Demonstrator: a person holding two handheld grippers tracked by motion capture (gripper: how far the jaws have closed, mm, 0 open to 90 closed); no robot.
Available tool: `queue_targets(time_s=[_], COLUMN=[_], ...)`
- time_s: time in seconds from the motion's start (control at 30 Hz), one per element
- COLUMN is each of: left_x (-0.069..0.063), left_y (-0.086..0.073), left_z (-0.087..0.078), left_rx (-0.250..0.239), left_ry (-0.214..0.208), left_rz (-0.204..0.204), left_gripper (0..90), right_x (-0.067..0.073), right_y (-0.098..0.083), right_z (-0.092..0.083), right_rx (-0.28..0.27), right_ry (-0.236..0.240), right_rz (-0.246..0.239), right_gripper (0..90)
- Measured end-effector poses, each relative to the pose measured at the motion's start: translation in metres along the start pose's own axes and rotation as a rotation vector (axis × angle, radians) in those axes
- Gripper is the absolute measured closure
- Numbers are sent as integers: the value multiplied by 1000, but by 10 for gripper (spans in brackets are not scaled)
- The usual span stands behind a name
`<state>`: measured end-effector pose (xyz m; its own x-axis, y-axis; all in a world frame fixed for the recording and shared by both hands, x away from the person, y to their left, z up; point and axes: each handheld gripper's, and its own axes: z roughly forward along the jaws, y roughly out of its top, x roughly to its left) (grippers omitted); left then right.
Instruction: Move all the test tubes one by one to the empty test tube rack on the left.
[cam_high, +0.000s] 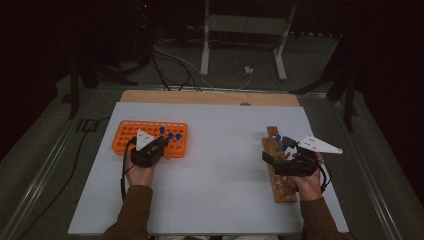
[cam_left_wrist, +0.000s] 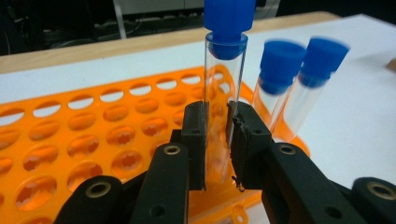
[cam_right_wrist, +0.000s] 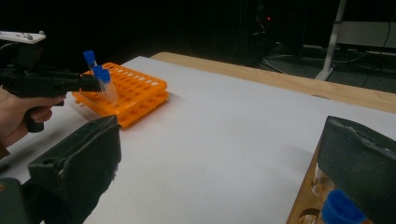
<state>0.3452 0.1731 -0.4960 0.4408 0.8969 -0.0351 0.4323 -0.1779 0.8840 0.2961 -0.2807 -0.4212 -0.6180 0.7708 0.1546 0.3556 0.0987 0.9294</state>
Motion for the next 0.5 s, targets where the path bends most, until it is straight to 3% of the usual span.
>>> queue_targets(time_s=[0.5], left_x=[-2], left_y=[-4], left_z=[2], left_rx=[54], left_ry=[2], left_rz=[29], left_gripper=[781], right_x=[1], right_y=[0], right_z=[0], right_rx=[0], right_ry=[3], right_rz=[-3], right_gripper=[0])
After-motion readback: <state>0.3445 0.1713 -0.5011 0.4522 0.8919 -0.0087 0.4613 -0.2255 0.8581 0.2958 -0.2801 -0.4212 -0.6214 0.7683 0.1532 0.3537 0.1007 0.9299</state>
